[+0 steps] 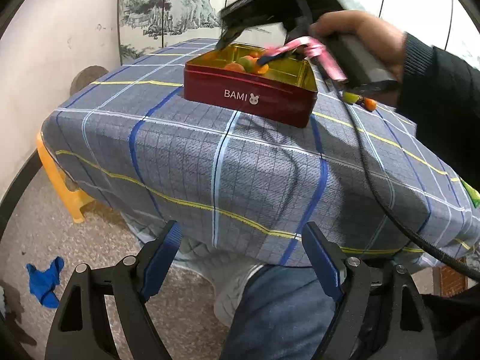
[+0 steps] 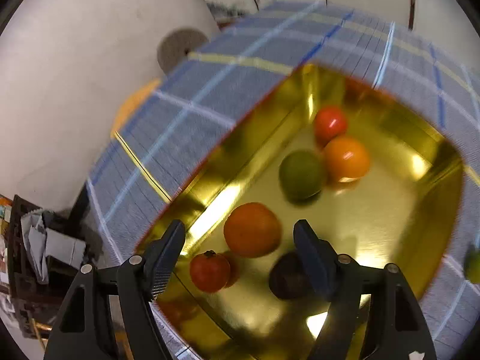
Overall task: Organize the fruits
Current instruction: 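Open the right tool to drop the orange into the tin, then reach the left tool to the green tomato and close on it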
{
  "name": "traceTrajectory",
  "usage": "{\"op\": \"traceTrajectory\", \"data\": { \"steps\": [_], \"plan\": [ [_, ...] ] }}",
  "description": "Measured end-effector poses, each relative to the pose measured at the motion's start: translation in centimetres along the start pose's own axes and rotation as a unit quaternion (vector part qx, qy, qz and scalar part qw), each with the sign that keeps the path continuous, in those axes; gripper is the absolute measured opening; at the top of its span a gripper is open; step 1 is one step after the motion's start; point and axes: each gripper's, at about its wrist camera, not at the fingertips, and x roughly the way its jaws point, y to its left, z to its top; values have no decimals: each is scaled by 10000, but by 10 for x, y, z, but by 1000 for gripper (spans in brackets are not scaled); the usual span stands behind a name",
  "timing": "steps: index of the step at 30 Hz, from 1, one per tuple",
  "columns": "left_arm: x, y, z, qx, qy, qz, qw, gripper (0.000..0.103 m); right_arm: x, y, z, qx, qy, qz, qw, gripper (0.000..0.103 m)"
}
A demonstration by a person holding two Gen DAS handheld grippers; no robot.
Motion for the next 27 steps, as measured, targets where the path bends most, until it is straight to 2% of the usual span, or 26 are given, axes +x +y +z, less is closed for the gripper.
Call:
{"op": "traceTrajectory", "data": {
  "steps": [2, 4, 5, 7, 8, 10, 12, 15, 17, 19, 21, 22, 25, 27],
  "plan": [
    [-2, -2, 1, 59, -44, 19, 10000, 82, -35, -6, -5, -71, -546, 121, 9984, 73],
    [-4, -4, 3, 147, -120, 30, 9998, 82, -80, -25, -19, -117, -1280, 91, 9917, 86],
    [-5, -6, 5, 212, -165, 41, 9996, 82, -99, -38, -28, -116, -1607, -9, 9869, 100],
    [-6, -12, 12, 369, -256, -6, 9990, 82, -134, -79, -53, -33, -2198, -557, 9740, 102],
    [-6, -16, 16, 435, -299, -39, 9986, 82, -145, -104, -65, 91, -2333, -913, 9681, 102],
    [-7, -27, 29, 571, -402, -193, 9974, 82, -162, -168, -93, 586, -2436, -1667, 9537, 102],
    [-5, -45, 49, 695, -498, -425, 9954, 82, -177, -233, -122, 1201, -2451, -2114, 9385, 102],
    [0, -80, 80, 942, -629, -833, 9901, 82, -201, -324, -173, 2300, -2541, -2276, 9114, 102],
    [8, -106, 101, 1098, -690, -1057, 9859, 82, -211, -359, -199, 2750, -2657, -2204, 8973, 102],
    [23, -132, 123, 1238, -708, -1163, 9829, 82, -218, -382, -218, 3045, -2725, -2051, 8893, 102],
    [48, -161, 147, 1374, -609, -1176, 9816, 82, -225, -395, -231, 3348, -2953, -1594, 8805, 102],
    [61, -173, 158, 1399, -541, -1192, 9815, 82, -228, -395, -235, 3361, -2998, -1583, 8787, 102],
    [101, -199, 190, 1284, -327, -1179, 9841, 82, -225, -391, -230, 3206, -2942, -1560, 8867, 102],
    [132, -211, 203, 1180, -84, -1131, 9865, 82, -226, -381, -229, 3032, -2990, -1708, 8885, 102]
  ]
}}
